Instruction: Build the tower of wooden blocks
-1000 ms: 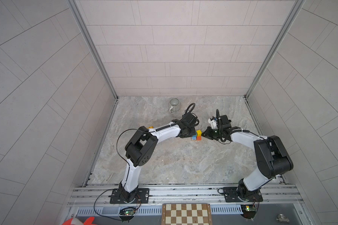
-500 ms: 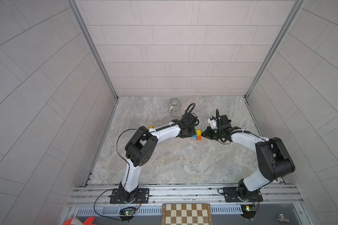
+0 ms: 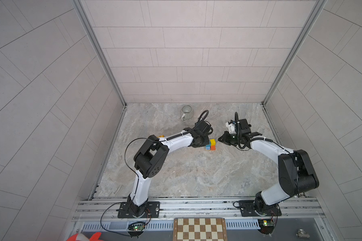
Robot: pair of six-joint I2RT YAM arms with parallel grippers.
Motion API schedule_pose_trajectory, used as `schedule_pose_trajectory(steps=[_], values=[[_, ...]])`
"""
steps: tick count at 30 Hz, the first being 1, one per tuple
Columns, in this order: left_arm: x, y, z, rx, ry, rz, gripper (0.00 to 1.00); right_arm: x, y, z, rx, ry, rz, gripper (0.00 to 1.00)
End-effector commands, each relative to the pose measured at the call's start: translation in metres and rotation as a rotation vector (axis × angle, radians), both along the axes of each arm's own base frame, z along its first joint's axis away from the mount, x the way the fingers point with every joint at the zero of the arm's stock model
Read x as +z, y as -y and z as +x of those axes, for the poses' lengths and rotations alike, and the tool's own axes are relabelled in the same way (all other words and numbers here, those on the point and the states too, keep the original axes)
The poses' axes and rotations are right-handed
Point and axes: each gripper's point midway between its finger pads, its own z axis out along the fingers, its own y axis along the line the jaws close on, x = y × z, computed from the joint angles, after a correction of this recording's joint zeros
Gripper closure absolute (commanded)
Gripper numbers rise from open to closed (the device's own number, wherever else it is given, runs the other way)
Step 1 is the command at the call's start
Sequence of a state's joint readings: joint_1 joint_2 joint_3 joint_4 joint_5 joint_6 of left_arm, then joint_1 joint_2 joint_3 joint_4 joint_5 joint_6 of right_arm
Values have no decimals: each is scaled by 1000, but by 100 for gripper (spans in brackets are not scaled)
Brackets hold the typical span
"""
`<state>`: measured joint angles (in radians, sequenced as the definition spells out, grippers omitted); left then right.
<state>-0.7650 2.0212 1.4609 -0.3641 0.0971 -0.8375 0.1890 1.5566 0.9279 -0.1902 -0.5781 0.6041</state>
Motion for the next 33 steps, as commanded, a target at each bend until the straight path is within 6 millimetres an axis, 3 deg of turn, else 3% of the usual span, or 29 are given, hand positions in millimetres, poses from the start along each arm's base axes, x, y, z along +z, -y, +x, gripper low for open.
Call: schedule_pose_trajectory(steps=[1,8,21,33], values=[[1,0,4,-4,3,10,100,-12,1,2,1,-37,-20,100],[-3,3,6,-4,-3,8,100,-26,-3,4,5,-63,-9,100],[-6,5,6,-1,-8,4,100,-34,-15,-1,43,-68,23,100],[9,0,6,-6,16,5,100,-25,-7,-3,25,-57,-8,100]])
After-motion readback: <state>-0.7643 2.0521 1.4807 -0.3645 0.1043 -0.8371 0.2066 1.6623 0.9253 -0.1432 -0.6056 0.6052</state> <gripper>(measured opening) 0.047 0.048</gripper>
